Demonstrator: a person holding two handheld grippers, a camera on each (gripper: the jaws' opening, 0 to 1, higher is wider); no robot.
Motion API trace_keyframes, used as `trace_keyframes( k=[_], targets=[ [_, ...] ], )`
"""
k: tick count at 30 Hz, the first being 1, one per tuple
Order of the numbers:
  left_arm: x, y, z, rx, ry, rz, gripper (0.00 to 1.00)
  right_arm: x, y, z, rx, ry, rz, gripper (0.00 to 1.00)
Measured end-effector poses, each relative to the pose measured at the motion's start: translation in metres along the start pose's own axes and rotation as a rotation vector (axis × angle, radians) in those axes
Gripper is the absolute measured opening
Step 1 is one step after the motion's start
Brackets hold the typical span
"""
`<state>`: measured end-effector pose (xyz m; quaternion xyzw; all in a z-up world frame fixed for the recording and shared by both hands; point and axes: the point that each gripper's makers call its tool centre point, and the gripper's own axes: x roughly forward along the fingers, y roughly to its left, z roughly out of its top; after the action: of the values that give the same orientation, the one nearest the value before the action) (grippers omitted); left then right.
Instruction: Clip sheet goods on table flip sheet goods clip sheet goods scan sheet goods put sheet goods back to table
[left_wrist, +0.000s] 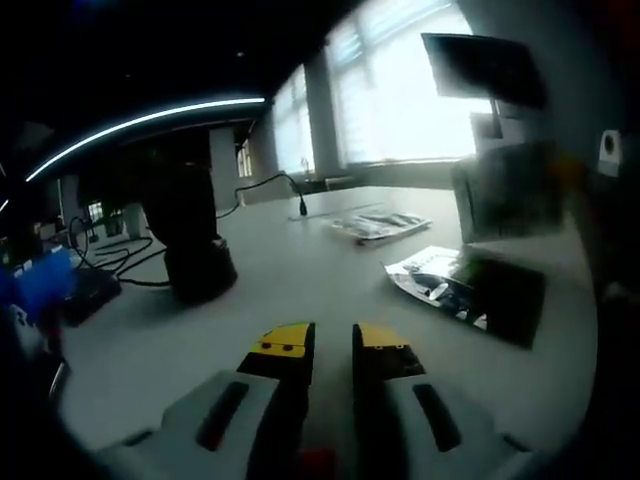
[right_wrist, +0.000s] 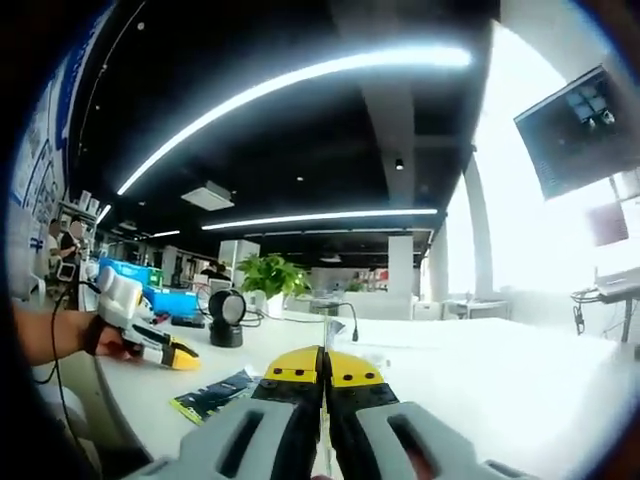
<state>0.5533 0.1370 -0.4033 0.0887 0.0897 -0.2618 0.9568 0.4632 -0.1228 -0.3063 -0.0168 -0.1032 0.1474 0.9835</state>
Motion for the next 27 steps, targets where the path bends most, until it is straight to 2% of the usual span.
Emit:
trace_keyframes(
  k=[16, 27],
  targets=[
    [0.003, 0.003, -0.001, 0.015, 0.007, -0.001, 0.08, -0.008, -0.031, -0.009, 0.042, 0.015, -0.090, 0.00],
    [0.006, 0.007, -0.002, 0.028, 0.010, 0.000, 0.08, -0.015, -0.049, -0.015, 0.022, 0.036, -0.137, 0.00]
  ],
)
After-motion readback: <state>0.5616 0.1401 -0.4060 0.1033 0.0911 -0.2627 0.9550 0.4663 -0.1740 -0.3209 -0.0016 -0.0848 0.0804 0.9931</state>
